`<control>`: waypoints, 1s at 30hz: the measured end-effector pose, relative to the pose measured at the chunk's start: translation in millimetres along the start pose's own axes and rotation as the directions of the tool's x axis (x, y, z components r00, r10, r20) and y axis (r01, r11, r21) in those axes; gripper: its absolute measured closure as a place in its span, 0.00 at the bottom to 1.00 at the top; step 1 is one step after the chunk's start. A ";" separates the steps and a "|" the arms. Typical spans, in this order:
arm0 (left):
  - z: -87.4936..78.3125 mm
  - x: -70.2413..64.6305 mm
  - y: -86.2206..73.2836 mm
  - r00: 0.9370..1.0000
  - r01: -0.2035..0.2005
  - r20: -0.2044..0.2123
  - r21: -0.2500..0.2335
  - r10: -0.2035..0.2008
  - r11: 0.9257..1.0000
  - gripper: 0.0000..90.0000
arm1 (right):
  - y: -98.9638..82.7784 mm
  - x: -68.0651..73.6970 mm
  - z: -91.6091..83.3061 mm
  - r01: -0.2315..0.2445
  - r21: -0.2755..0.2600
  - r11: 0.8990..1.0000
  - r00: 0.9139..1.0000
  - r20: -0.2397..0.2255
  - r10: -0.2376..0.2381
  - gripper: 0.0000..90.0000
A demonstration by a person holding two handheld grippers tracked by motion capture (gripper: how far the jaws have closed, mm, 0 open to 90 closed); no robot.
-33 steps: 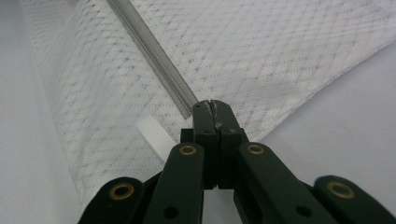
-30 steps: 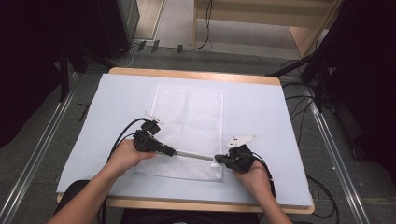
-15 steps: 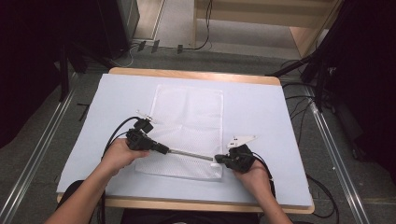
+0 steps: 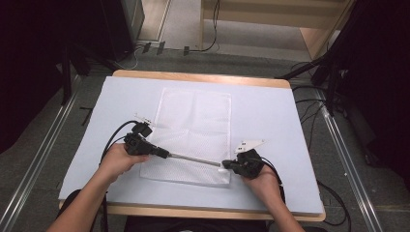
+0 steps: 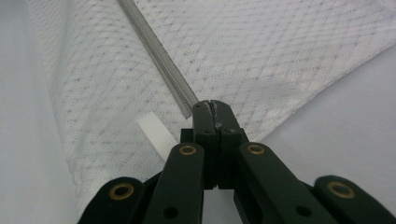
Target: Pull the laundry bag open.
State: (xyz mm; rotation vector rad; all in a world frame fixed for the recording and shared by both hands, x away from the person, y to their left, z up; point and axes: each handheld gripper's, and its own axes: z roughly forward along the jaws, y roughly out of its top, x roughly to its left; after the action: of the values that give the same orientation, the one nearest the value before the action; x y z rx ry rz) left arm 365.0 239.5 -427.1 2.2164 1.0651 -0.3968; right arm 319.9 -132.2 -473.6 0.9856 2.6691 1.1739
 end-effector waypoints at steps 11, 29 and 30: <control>-15.6 12.9 -8.5 0.999 0.034 -0.001 -0.005 -0.034 0.999 0.98 | 1.5 -1.5 0.6 0.003 0.007 1.000 1.000 -0.011 -0.003 1.00; -22.0 18.3 -12.6 0.998 0.056 -0.024 0.023 -0.055 0.998 0.98 | 2.4 -1.6 1.6 0.004 0.006 1.000 1.000 -0.014 -0.004 1.00; -24.0 20.3 -13.9 0.998 0.066 -0.020 0.018 -0.066 0.998 0.98 | 2.4 -1.6 1.6 0.005 0.007 1.000 1.000 -0.014 -0.004 1.00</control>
State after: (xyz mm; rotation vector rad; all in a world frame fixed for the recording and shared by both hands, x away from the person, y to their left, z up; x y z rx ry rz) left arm 366.8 273.8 -425.3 2.2099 1.1520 -0.4166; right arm 322.9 -130.9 -473.4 0.9754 2.6867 1.1760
